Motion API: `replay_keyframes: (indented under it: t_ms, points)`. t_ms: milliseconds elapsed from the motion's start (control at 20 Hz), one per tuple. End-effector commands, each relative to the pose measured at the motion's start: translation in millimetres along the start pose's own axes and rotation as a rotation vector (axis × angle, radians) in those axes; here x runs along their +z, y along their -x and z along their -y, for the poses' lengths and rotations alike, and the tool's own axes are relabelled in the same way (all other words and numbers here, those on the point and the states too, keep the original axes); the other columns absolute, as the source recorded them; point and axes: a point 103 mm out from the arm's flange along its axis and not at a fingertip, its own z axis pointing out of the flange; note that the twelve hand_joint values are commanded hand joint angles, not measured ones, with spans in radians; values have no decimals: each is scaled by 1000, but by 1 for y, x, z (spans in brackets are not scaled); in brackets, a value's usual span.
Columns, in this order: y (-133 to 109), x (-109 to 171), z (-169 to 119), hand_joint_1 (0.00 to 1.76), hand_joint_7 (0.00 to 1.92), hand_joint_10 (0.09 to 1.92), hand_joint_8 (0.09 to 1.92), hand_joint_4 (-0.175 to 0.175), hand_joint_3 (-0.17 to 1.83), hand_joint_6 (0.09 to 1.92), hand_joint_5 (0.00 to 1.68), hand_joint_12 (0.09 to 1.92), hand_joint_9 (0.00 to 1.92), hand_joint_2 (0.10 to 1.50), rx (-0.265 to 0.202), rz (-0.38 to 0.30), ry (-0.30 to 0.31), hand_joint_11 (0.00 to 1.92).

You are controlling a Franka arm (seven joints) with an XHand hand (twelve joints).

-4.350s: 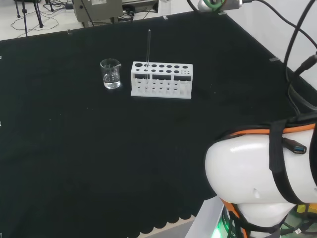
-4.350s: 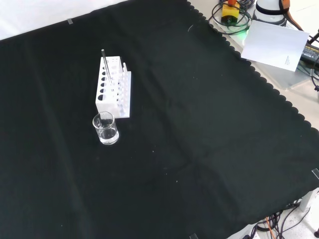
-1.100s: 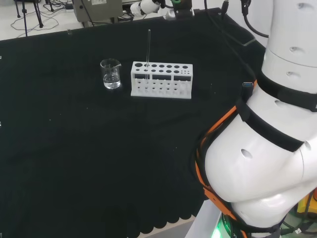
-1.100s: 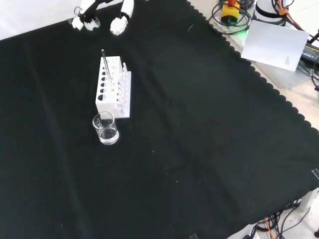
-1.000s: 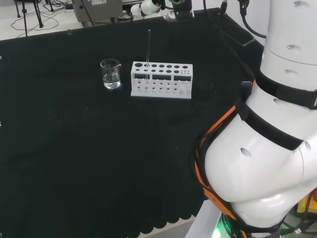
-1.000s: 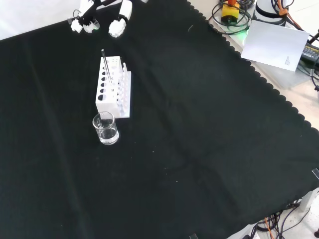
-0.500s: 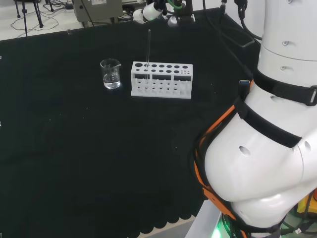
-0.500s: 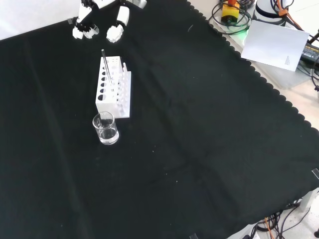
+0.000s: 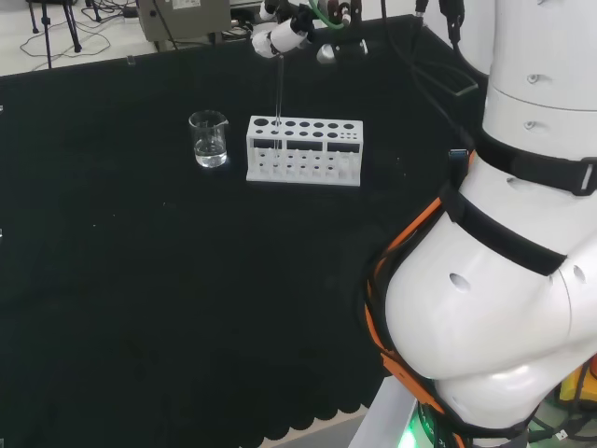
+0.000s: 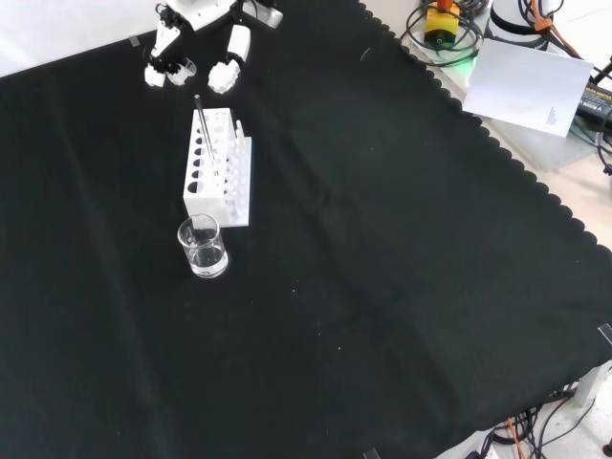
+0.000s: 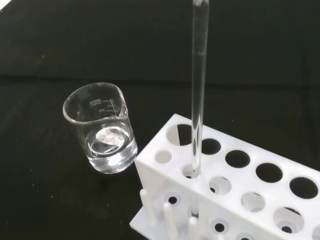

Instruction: Take the glass rod from the white test tube rack.

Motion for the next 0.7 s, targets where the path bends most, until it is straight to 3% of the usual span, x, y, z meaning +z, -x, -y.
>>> replay_keyframes:
  t_ms: [50, 300, 700]
  points:
    - [1, 6, 0, 589, 823, 974, 1069, -175, 468, 604, 281, 1248, 1147, 897, -3, 1, -5, 1024]
    - [13, 33, 3, 589, 838, 990, 1081, -175, 472, 652, 277, 1252, 1157, 897, -2, -28, 2, 1031]
    - [15, 39, 0, 597, 881, 1013, 1097, -175, 475, 693, 295, 1256, 1196, 898, -4, -29, -8, 1037]
